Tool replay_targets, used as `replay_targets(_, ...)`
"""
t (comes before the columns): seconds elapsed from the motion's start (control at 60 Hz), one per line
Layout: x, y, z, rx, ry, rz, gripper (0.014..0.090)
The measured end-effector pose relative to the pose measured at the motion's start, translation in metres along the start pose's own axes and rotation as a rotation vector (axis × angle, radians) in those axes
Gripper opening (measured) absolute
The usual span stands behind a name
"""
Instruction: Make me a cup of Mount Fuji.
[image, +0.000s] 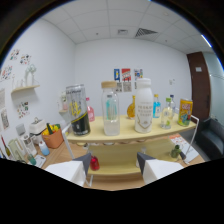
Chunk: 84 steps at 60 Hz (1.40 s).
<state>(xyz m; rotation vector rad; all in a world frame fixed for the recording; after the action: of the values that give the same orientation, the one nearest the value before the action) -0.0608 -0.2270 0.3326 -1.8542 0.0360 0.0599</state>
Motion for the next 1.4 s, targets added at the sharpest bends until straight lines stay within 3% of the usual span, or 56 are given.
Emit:
replay_targets(0.117,-0.012,-0.063,0.027,0.106,0.006,-0.003,0.0860)
replay_targets(0.283,-0.012,-0.100,0.075,0.149,0.043,-0.062,0.0818)
replay_targets(0.383,-0.013,-0.104,0.092,0.120,0.060,-0.055,0.0704)
replay_targets(0.467,-0.009,-0.096,0.103,0.082,0.094,-0.036,0.0552)
replay_targets(0.55,-0.004,-0.099,0.107,0.099,0.120,-0.034,0.0436)
replay_targets(0.75,-0.005,-0.099,0.101,0.086,0.104,0.001,0.0412)
replay_targets(0.967,-0.008,-0.124,0.046,0.196,0.067,-0.033,0.0406)
replay_targets(1.15,-0.003,-0.066,0.011,0.172,0.043,-0.007,0.0405)
replay_targets(1.4,-0.003,0.101,0.021,-0.027,0.013,0.180,0.0405)
